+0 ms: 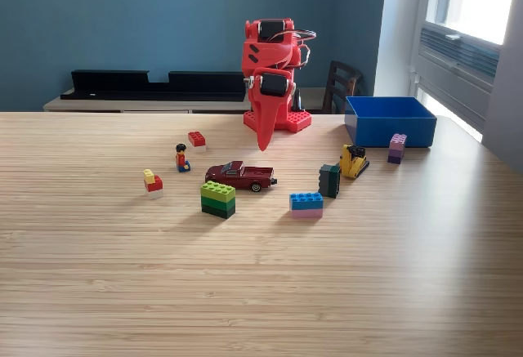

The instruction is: Grasp a lego block and put it in the bin.

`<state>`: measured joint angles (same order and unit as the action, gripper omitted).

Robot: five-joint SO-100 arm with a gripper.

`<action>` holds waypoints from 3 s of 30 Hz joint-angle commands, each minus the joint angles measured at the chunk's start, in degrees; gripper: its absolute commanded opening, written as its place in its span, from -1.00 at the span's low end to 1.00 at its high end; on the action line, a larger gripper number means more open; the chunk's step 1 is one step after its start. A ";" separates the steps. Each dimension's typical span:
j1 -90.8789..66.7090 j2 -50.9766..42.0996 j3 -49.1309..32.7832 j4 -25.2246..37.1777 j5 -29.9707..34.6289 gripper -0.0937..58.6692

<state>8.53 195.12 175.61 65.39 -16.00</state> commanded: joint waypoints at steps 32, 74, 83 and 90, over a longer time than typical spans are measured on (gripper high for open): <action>0.88 -3.16 -12.39 -1.32 8.96 -0.94; 29.36 -82.44 -57.04 18.63 39.55 0.37; 37.88 -82.44 -51.15 14.06 32.78 0.33; 38.50 -83.06 -46.32 5.10 31.38 0.28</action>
<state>46.67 111.71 128.85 72.69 15.56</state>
